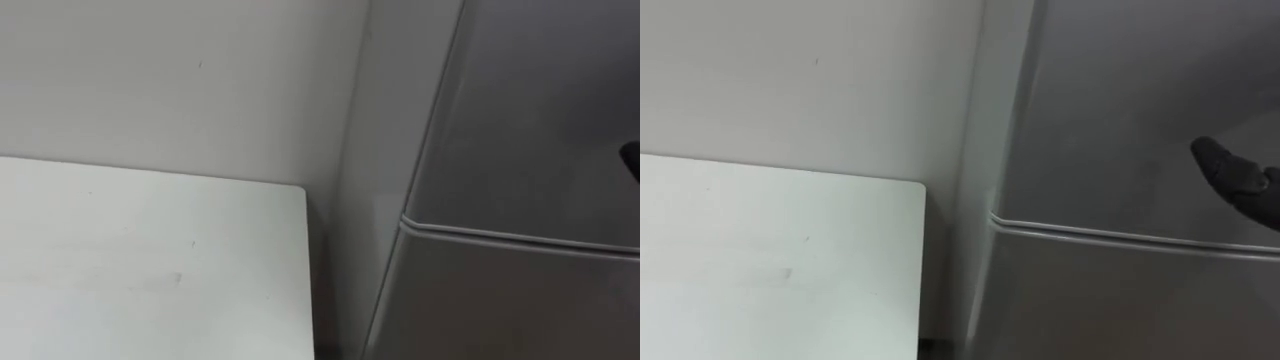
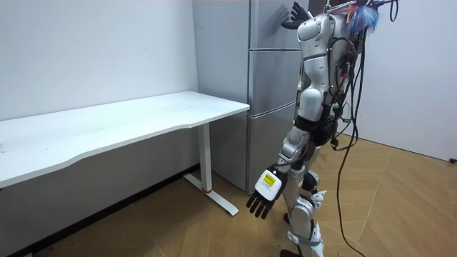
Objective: Put the bottle in the upper fridge
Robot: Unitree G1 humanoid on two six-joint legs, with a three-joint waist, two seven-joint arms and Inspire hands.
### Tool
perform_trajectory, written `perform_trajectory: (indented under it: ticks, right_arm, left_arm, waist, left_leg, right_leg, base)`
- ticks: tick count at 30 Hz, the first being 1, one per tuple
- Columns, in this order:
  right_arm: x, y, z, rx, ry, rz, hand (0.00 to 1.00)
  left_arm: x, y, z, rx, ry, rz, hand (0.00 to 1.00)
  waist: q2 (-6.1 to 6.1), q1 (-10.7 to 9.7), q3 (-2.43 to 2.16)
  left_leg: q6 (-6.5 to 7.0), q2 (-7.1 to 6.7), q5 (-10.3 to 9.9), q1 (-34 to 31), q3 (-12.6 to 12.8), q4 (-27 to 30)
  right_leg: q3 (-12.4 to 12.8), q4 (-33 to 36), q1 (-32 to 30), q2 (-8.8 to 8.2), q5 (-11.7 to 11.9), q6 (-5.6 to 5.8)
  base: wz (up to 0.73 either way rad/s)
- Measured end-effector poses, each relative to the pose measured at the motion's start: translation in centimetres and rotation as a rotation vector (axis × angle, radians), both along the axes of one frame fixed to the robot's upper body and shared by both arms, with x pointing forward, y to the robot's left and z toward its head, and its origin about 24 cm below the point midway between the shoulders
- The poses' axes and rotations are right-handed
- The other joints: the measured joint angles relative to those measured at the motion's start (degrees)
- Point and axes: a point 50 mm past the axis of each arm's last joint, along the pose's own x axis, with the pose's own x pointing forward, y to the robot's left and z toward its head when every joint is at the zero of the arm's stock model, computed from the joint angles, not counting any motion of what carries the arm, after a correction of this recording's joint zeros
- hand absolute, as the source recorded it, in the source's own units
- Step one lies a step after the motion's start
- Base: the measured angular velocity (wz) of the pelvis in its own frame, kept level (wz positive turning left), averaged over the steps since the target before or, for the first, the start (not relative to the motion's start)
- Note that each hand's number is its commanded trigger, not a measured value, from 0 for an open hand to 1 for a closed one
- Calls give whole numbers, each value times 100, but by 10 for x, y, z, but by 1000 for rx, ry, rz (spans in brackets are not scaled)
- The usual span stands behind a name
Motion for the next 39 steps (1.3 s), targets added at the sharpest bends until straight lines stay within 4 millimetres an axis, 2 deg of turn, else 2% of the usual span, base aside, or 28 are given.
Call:
perform_trajectory:
  ticks: [6, 9, 11, 17, 21, 22, 23, 25, 29, 31, 36, 38, 39]
  right_arm:
    - [-12, -26, -3, 124, -27, -166, 0]
    - [-20, -45, -13, 217, -22, -283, 0]
    - [-28, -57, -24, 266, 9, -378, 0]
    - [-51, -87, -57, 404, 95, -620, 0]
    - [-58, -93, -68, 518, 89, -689, 0]
    - [-61, -97, -76, 567, 97, -723, 0]
    - [-67, -100, -84, 609, 109, -770, 0]
    - [-74, -102, -98, 684, 123, -827, 0]
    - [-87, -102, -128, 809, 194, -912, 0]
    - [-92, -100, -141, 874, 216, -933, 0]
    - [-112, -87, -196, 1043, 372, -1024, 0]
    - [-122, -74, -226, 1103, 487, -1047, 0]
    - [-125, -70, -233, 1117, 517, -1047, 0]
  left_arm:
    - [-1, 2, 1, 10, -2, 22, 0]
    - [2, 4, 3, 23, -18, 19, 0]
    - [2, 6, 4, 28, -26, 16, 0]
    - [3, 5, 4, 22, -24, 41, 0]
    - [4, 5, 4, 18, -30, 52, 0]
    - [6, 6, 4, 19, -34, 52, 0]
    - [7, 6, 5, 21, -41, 49, 0]
    - [9, 5, 6, 23, -55, 47, 0]
    - [17, 5, 7, 26, -71, 43, 0]
    - [17, 6, 7, 24, -71, 46, 0]
    - [22, 7, 8, 7, -101, 60, 0]
    - [28, 3, 6, -17, -109, 53, 0]
    - [27, 2, 6, -21, -106, 53, 0]
  waist:
    - [36, -144, -28]
    - [13, -193, -36]
    - [-22, -304, -28]
    - [-18, -383, -4]
    - [29, -458, 25]
    - [61, -478, 13]
    - [44, -467, 27]
    - [82, -467, 9]
    - [166, -475, 4]
    - [184, -479, 18]
    - [191, -445, 15]
    - [210, -425, 11]
    - [215, -428, 8]
  left_leg:
    - [0, 1, 1, -39, -83, -5]
    - [0, -1, 1, -41, -91, -3]
    - [0, -13, 1, -48, -150, -2]
    - [-2, -2, -1, -33, -146, -15]
    - [-2, -3, -1, -36, -132, -28]
    - [-2, -2, -1, -38, -130, -28]
    - [-2, -2, -1, -44, -138, -35]
    - [-2, -4, -1, -73, -142, -39]
    - [-1, -4, 1, -111, -148, -20]
    - [-1, -6, 1, -107, -148, -10]
    - [-3, -6, 4, -86, -148, 2]
    - [-3, -11, 4, -83, -144, 3]
    - [-3, -12, 4, -77, -142, 4]
  right_leg:
    - [-95, -22, 1, -31, -12, 4]
    - [-114, -14, 3, -33, -36, 7]
    - [-138, -1, 22, -42, -86, 17]
    - [-158, -21, 29, -27, -89, 16]
    - [-166, -23, 17, -29, -90, 17]
    - [-168, -28, 16, -29, -91, 15]
    - [-174, -24, 16, -32, -100, 14]
    - [-174, -19, -15, -32, -108, 16]
    - [-177, -12, -40, -34, -110, 16]
    - [-177, -29, -22, -35, -116, 21]
    - [-142, -25, -5, -43, -141, 19]
    - [-108, -23, -9, -35, -147, 25]
    - [-94, -23, -7, -34, -147, 25]
  base:
    - [6]
    - [5]
    - [15]
    - [1]
    - [0]
    - [0]
    - [0]
    - [0]
    - [0]
    - [0]
    - [0]
    - [0]
    - [-3]
